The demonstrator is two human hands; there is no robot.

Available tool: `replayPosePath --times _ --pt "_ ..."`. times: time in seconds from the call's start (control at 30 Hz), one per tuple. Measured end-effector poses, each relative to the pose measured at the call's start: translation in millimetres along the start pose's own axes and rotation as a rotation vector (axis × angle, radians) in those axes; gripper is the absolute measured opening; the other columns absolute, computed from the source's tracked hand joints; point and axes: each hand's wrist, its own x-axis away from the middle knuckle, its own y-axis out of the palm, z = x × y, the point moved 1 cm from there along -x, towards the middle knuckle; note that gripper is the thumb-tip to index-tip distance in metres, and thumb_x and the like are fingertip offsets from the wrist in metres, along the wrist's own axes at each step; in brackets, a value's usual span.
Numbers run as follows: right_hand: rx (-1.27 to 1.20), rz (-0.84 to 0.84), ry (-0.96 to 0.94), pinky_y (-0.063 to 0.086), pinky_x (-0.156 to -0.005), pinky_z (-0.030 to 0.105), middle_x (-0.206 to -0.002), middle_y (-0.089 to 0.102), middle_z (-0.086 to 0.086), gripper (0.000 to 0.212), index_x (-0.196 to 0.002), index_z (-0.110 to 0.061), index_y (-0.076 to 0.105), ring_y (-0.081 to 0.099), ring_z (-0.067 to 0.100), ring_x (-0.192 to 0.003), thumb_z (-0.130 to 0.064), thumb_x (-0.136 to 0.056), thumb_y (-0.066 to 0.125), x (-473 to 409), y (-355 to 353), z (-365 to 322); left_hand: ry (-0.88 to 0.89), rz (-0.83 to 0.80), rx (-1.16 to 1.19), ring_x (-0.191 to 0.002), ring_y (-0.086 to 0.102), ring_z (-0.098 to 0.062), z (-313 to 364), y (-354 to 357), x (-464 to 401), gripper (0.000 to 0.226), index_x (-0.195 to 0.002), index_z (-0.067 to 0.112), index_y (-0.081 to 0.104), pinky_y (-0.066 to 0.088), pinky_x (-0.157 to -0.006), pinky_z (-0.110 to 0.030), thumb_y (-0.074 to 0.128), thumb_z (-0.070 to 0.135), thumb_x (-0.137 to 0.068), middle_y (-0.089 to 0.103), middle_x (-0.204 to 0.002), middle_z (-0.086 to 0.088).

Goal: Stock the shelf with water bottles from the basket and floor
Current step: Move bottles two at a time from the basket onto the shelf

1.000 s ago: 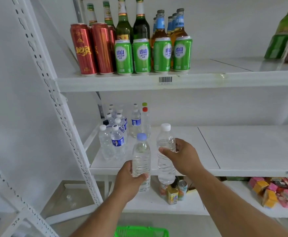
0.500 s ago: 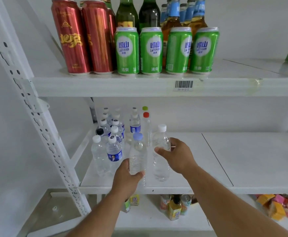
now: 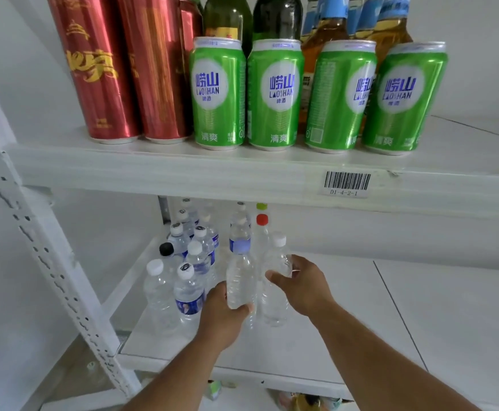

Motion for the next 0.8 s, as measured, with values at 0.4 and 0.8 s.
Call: replayPosePath --times 0.4,0.8 --pt "-0.005 -0.085 0.082 0.057 -0.089 0.039 -0.101 0.069 -0.013 0.038 -0.109 -0.030 0.065 0.068 0.013 -0.093 -0.040 -0.075 0.079 -61.3 29.4 23.7 -0.053 0.106 -0.015 -0.097 0.065 -0.013 -15.2 32.2 -60.6 0.042 -0.114 0.027 0.060 0.052 -0.082 -0.026 0.079 0.025 -0.077 0.067 -0.104 0.009" --pt "-0.065 -0.079 0.090 0.056 -0.086 0.038 -0.092 0.069 -0.012 0.022 -0.084 -0.036 0.059 0.068 0.015 -0.089 -0.031 -0.077 0.080 -88.3 49.8 24.0 -0.045 0.170 -0.022 -0.092 0.063 -0.014 -22.4 37.5 -97.6 0.032 -0.108 0.022 0.063 0.045 -0.076 -0.024 0.074 0.013 -0.080 0.067 -0.099 0.008"
